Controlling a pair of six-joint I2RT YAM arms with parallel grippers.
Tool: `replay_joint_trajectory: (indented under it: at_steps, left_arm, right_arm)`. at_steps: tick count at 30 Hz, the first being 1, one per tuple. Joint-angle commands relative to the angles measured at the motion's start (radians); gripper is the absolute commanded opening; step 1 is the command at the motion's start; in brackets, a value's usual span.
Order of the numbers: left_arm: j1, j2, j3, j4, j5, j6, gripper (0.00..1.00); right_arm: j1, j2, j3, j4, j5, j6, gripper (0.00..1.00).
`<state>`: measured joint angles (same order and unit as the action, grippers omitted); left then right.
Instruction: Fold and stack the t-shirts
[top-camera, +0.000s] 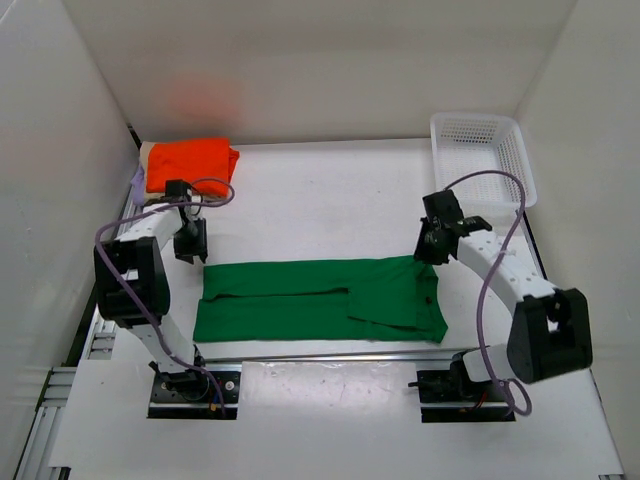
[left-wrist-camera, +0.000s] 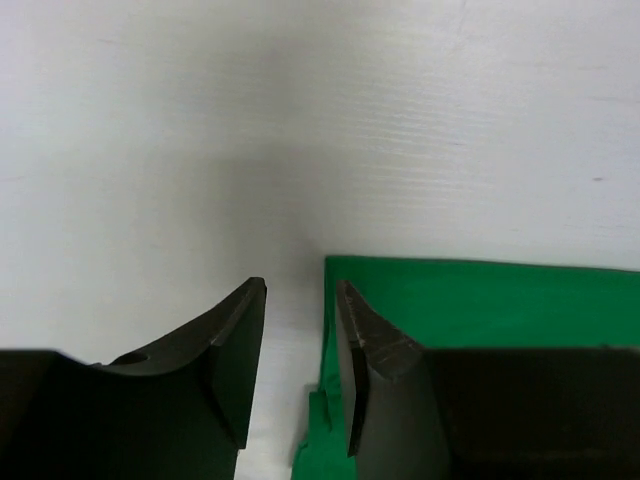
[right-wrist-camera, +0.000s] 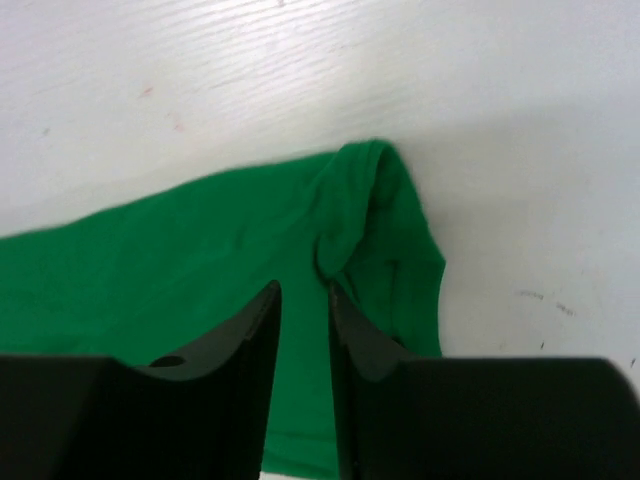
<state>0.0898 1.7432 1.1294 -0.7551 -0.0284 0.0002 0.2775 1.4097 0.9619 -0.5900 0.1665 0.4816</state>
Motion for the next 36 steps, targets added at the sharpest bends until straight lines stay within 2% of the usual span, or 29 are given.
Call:
replay_joint_trajectory:
  at_steps: [1,3,7,9,10,14,19,22,27,29,30,31,32,34,35,36]
  left_arm:
    - [-0.024,-0.145,0.069,-0.003,-0.045,0.000,0.45]
    - [-0.070,-0.197,0.069,-0.015,-0.036,0.000,0.45]
    - [-0.177,-0.223,-0.026,-0.065,0.013,0.000,0.42]
    - [-0.215,-0.199,-0.077,-0.076,-0.022,0.000,0.37]
    - [-0.238,-0.183,-0.118,-0.076,-0.045,0.000,0.30]
    - [-0.239,-0.123,-0.178,-0.012,-0.143,0.000,0.29]
    - [-0.239,-0.070,-0.191,0.017,-0.217,0.000,0.29]
    - [-0.210,-0.070,-0.201,0.017,-0.229,0.000,0.29]
    - [-0.087,-0.089,-0.220,0.017,-0.199,0.000,0.30]
    - [-0.055,-0.108,-0.220,0.005,-0.118,0.000,0.33]
    - [-0.044,-0.129,-0.220,-0.004,-0.084,0.000,0.35]
    - [-0.035,-0.139,-0.220,-0.013,-0.053,0.000,0.36]
    - [-0.035,-0.152,-0.220,-0.029,-0.004,0.000,0.38]
    - [-0.035,-0.152,-0.205,-0.050,0.044,0.000,0.45]
    - [-0.035,-0.152,-0.192,-0.062,0.094,0.000,0.47]
    - [-0.035,-0.152,-0.162,-0.094,0.125,0.000,0.49]
  right_arm:
    - [0.060,-0.095,-0.058,-0.099,0.080,0.077,0.26]
    - [0.080,-0.118,-0.095,-0.120,0.080,0.106,0.23]
    - [0.126,-0.167,-0.198,-0.163,0.045,0.205,0.09]
    - [0.144,-0.176,-0.267,-0.163,0.013,0.242,0.08]
    - [0.164,-0.192,-0.288,-0.163,-0.008,0.279,0.08]
    - [0.187,-0.189,-0.376,-0.107,-0.039,0.315,0.08]
    - [0.177,-0.005,-0.359,-0.010,-0.048,0.275,0.08]
    - [0.164,0.145,-0.254,0.001,-0.024,0.252,0.07]
    - [0.164,0.389,0.032,-0.025,-0.002,0.252,0.07]
    - [0.164,0.474,0.238,-0.075,0.042,0.241,0.07]
    - [0.164,0.571,0.321,-0.103,0.053,0.230,0.07]
    - [0.164,0.622,0.501,-0.161,0.063,0.213,0.07]
    - [0.155,0.728,0.597,-0.191,0.064,0.204,0.07]
    - [0.155,0.837,0.798,-0.250,0.117,0.195,0.07]
    - [0.134,0.942,1.007,-0.310,0.135,0.195,0.07]
    - [0.134,0.995,1.117,-0.332,0.149,0.195,0.07]
